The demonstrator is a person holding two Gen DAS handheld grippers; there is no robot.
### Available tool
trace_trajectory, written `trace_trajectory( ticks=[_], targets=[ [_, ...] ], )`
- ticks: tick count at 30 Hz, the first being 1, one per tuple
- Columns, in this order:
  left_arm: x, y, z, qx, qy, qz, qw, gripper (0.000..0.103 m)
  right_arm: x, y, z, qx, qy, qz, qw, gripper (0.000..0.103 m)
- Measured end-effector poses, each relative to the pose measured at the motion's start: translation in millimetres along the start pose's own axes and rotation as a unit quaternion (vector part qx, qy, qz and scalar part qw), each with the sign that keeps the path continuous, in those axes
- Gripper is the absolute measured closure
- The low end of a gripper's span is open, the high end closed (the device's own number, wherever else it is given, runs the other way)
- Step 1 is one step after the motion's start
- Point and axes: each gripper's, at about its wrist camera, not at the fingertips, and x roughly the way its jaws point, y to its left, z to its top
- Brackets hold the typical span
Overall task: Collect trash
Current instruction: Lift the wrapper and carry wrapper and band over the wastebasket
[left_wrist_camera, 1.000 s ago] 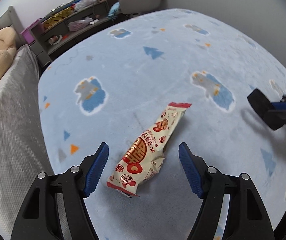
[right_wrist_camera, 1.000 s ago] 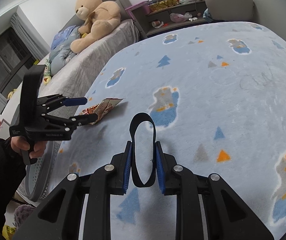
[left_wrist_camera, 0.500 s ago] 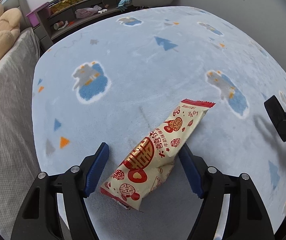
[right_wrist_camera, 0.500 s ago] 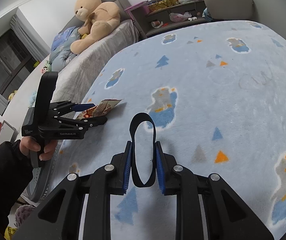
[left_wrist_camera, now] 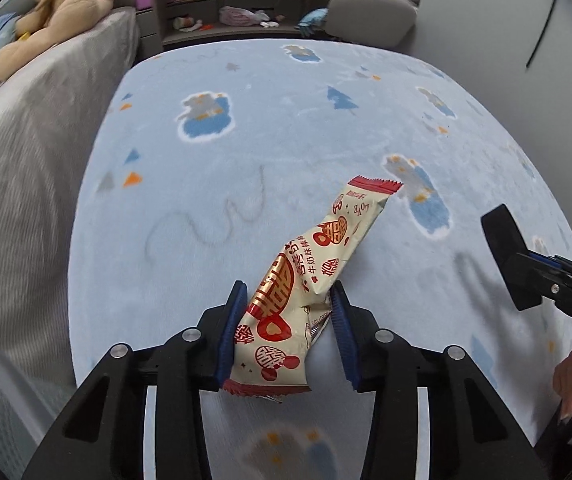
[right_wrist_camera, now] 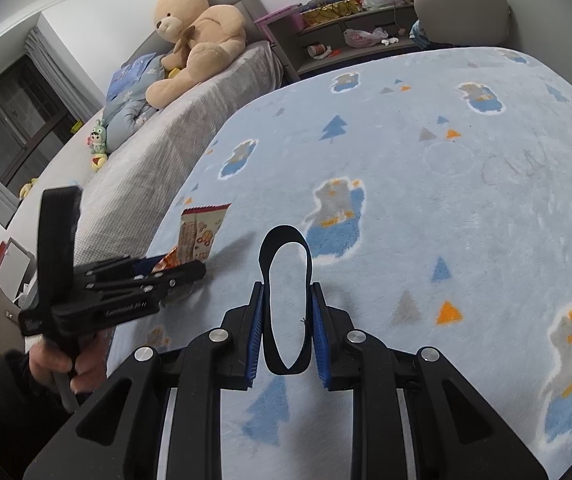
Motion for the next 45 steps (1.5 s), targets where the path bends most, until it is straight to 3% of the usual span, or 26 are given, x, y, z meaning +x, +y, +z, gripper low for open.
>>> trace_trajectory(
  ticks=[8, 20, 29, 38, 45],
  targets=[
    [-70.2, 1.2, -41.1, -0.059, -0.056, 0.047, 0.9955, 0.062, -7.4, 40.1, -11.4, -0.044, 0.009, 0.008, 0.999, 0.080],
    [-172.0, 40.4, -97.9, -0.116, -0.132, 0.115, 0.9778, 0.062, -12.3, 119.5, -31.2, -0.109, 0.019, 0.026, 0.993, 0.080],
    [-195.6, 85.4, -139.3, -0.170, -0.132, 0.156, 0.9640, 0.062, 7.6, 195.7, -39.6, -0.159, 0.031, 0.059, 0.985, 0.080],
    [-206.5, 140.0, -176.0, -0.246, -0.124, 0.225, 0.9347, 0.062, 42.9, 261.1, -47.8, -0.208, 0.058, 0.083, 0.973, 0.080],
    [-196.7, 167.0, -186.4, -0.281, -0.109, 0.248, 0.9208, 0.062, 71.1, 288.4, -54.5, -0.227, 0.080, 0.090, 0.966, 0.079]
  ],
)
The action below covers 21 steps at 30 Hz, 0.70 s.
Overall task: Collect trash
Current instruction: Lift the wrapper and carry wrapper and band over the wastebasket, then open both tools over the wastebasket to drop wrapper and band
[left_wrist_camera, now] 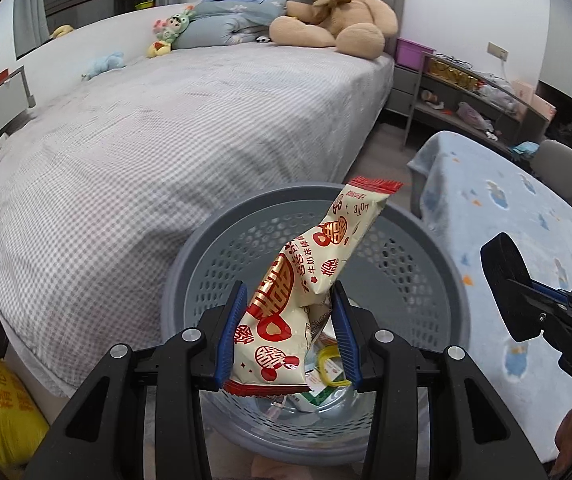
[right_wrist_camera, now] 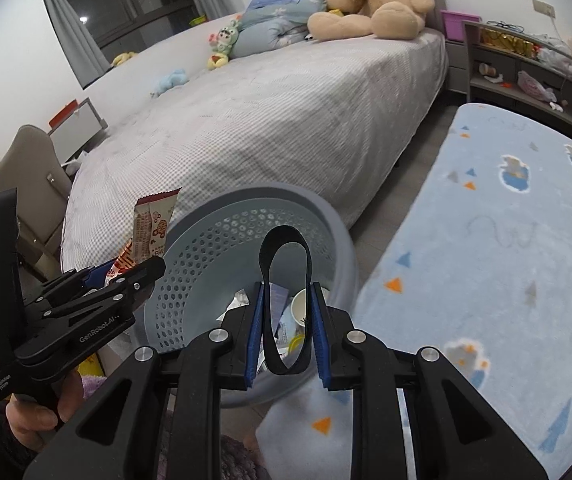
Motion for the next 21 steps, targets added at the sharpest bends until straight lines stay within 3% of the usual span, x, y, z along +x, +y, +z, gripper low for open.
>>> trace_trajectory(
  ticks=[19, 21],
  targets=[
    [22.3, 15.0, 2.2, -0.018, 0.013, 0.023, 0.9995, 0.058, 46.2, 15.4, 10.0, -0.021, 0.021, 0.003, 1.000, 0.079],
    [21.4, 15.9, 2.0, -0.018, 0.011, 0.026, 0.9994, 0.053, 46.1, 16.0, 10.2, -0.023, 0.019, 0.003, 1.000, 0.072]
  ],
)
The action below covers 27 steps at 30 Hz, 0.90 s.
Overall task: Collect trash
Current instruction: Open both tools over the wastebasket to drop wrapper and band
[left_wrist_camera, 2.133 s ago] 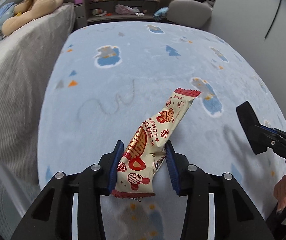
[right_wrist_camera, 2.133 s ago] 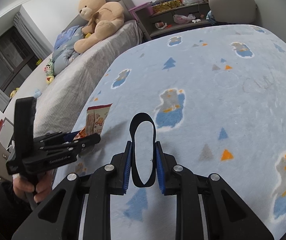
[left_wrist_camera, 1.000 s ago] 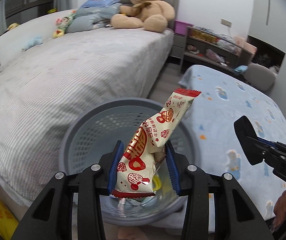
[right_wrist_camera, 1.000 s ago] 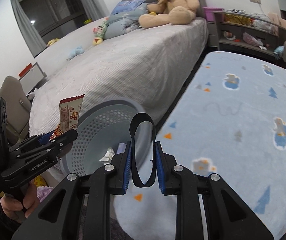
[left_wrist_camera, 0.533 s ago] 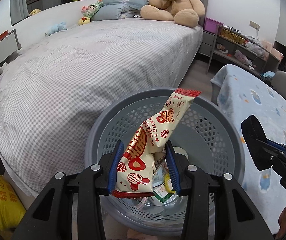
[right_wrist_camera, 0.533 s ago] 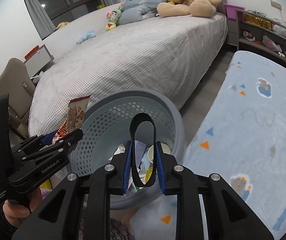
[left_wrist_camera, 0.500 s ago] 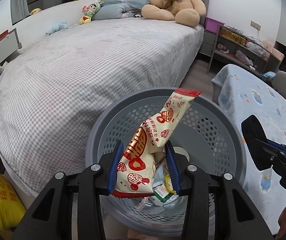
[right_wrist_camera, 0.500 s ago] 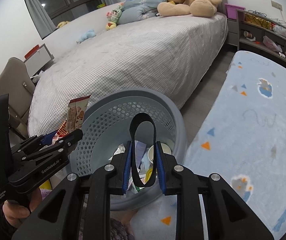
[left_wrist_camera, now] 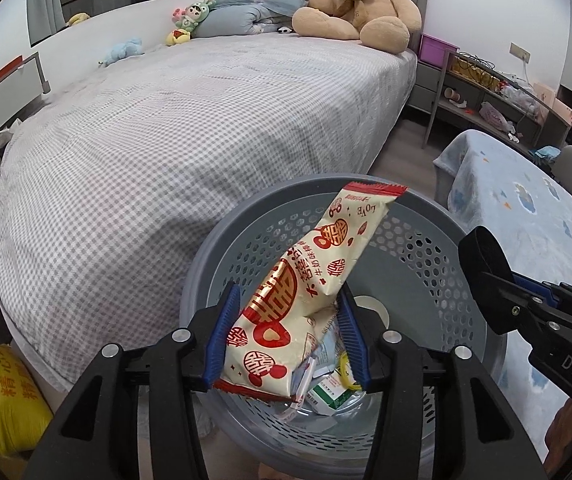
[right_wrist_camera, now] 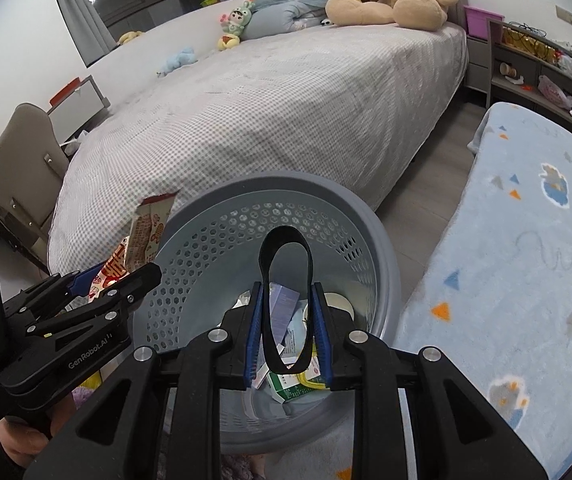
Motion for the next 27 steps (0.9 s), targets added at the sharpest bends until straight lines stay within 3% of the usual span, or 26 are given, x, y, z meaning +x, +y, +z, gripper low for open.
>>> trace_trajectory(
  ticks=[2, 3, 10, 27],
  targets=[
    [-0.2, 0.7, -0.3, -0.001, 0.000, 0.002, 1.0000, 0.045, -1.6, 1.3, 0.8, -0.001, -0.006, 0.001, 1.000, 0.055],
    [-0.9, 1.3, -0.8, -0.002, -0.001, 0.003, 1.0000, 0.043, -2.4, 2.0, 0.7, -0.002, -0.008, 0.000, 1.000, 0.053],
    [-5.7, 1.7, -2.3, -0.001, -0.008, 0.013, 0.9999, 0.037, -5.0, 0.7, -0.2, -0.002, -0.009, -0.005, 1.000, 0.053],
    [-8.4, 4.2, -1.3, -0.006, -0.011, 0.016, 0.9998, 0.032, -6.2, -3.3, -3.5, 0.004, -0.009, -0.010, 1.000, 0.043]
  ],
)
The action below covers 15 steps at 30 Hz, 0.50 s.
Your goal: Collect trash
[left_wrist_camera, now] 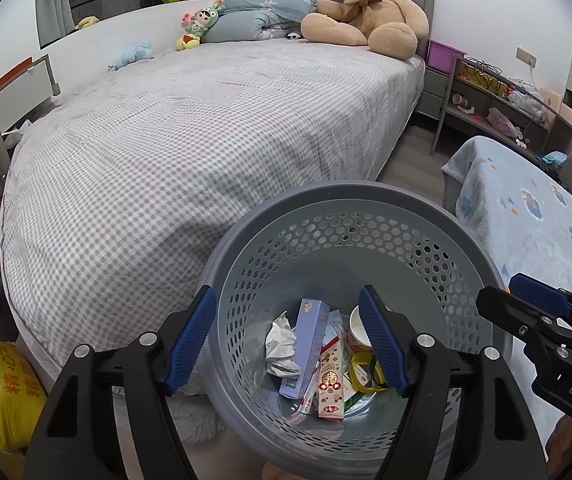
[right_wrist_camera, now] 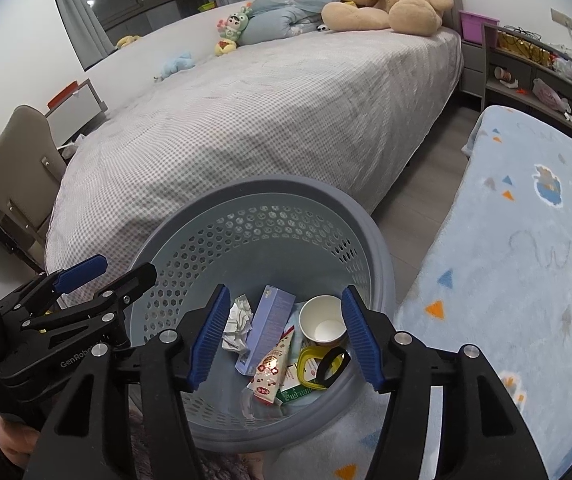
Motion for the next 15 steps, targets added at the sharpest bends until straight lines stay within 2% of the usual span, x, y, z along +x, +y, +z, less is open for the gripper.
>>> trace_trajectory(
  ticks=[8, 15],
  targets=[
    [-3.1, -1.4, 0.0, 0.003, -0.006, 0.007, 0.9999, 0.026, -2.2, -1.9, -2.6, 0.004, -0.006, -0.007, 1.000, 0.033],
    [-1.8, -1.9, 0.7, 0.003, -0.003, 0.010, 0.9999, 0.025, -2.5, -2.8, -3.8, 0.005, -0.004, -0.010, 1.000, 0.029]
  ],
)
